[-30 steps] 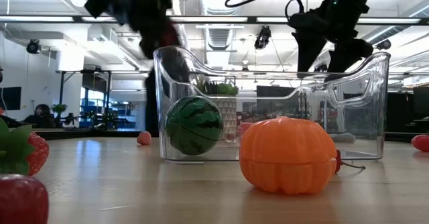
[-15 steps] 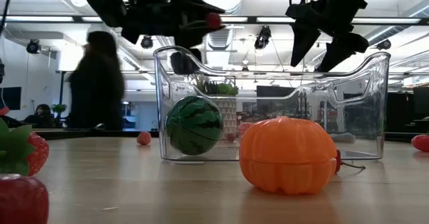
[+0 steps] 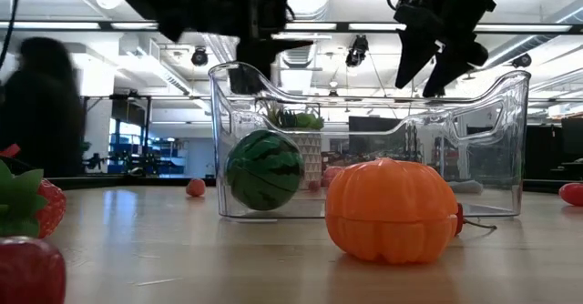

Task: Pick and placing Produce into tupperware
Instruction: Put the cherry into the transparent bin

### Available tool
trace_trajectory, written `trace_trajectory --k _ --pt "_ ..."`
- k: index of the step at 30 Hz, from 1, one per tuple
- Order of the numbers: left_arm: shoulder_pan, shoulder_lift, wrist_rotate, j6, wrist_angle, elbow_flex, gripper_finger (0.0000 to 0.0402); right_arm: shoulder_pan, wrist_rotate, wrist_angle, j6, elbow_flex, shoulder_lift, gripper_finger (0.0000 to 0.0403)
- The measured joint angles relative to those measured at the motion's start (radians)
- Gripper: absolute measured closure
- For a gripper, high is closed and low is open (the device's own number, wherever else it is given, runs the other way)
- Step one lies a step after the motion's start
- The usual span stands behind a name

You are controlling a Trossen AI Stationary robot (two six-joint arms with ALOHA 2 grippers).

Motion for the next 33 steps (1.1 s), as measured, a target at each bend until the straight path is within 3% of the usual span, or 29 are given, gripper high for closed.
trace_trajectory --k 5,8,10,15,21,26,30,33 --pt "-0.010 -0.190 -0.281 0.286 -0.454 0.000 0.0236 -0.046 -0.072 0.047 -0.077 0.000 0.000 0.0035" --pt "-0.024 -0.297 -0.468 0.357 -0.698 -0.009 0.0265 -0.063 -0.083 0.069 -0.095 0.000 0.000 0.0035" --pt "-0.026 -0.345 -0.527 0.411 -0.781 -0.024 0.0282 -0.073 -0.082 0.072 -0.098 0.000 0.000 0.0035" --pt "-0.024 -0.402 -0.567 0.537 -0.809 -0.073 0.0305 -0.087 -0.082 0.072 -0.097 0.000 0.000 0.0035" --pt "-0.024 -0.401 -0.599 0.568 -0.885 -0.117 0.0308 -0.089 -0.082 0.071 -0.092 0.000 0.001 0.0035" --pt "-0.024 -0.400 -0.599 0.629 -0.862 -0.153 0.0308 -0.089 -0.094 0.070 0.050 0.005 0.001 0.0035" --pt "-0.024 -0.400 -0.603 0.641 -0.862 -0.182 0.0308 -0.089 -0.211 0.028 0.019 0.007 0.001 0.0035" --pt "-0.024 -0.407 -0.601 0.622 -0.859 -0.182 0.0308 -0.067 -0.334 -0.158 0.019 0.007 0.001 0.0035"
